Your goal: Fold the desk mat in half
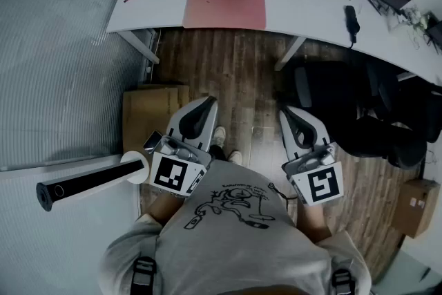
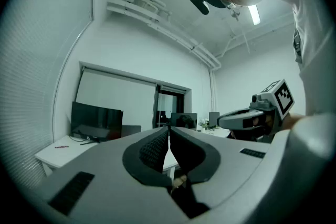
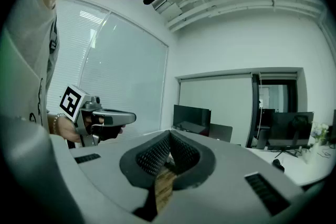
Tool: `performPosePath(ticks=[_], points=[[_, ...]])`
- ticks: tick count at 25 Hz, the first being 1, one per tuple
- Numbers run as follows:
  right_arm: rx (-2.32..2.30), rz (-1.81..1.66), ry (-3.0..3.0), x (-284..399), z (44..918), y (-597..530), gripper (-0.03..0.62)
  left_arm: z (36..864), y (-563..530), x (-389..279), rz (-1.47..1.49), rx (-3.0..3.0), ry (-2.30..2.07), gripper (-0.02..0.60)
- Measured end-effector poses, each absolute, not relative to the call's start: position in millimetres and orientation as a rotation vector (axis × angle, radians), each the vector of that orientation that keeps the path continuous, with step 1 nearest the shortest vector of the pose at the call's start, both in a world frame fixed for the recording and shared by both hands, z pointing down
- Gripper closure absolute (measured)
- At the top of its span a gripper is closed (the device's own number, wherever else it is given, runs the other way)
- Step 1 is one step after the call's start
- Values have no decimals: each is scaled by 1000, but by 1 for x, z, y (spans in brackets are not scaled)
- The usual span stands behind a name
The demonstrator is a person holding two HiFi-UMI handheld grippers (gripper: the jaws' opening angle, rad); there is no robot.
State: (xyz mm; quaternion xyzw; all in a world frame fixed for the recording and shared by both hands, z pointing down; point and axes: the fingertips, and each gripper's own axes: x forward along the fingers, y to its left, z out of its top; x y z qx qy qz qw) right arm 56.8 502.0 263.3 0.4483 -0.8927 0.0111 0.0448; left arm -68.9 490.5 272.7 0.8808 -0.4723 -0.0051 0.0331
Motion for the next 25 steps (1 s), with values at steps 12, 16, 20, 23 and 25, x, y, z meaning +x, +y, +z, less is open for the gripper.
performPosePath(ticks=[12,16,20,23,25], points=[[1352,23,-2733,26,263,458,586,275,447,-94,-19,2710,-1422,552],[1355,27,-2737,7,262,435,587,274,424,-110,-24,2715,-1408,552],[1364,25,-2730,-14,263,411,586,277,401,-130,-30,2721,-1391,552],[1382,23,-2715,-28,263,393,588,278,382,-145,-34,2727,-1373,554],[1390,18,-2708,-37,263,382,588,279,371,-153,-37,2730,-1360,554]])
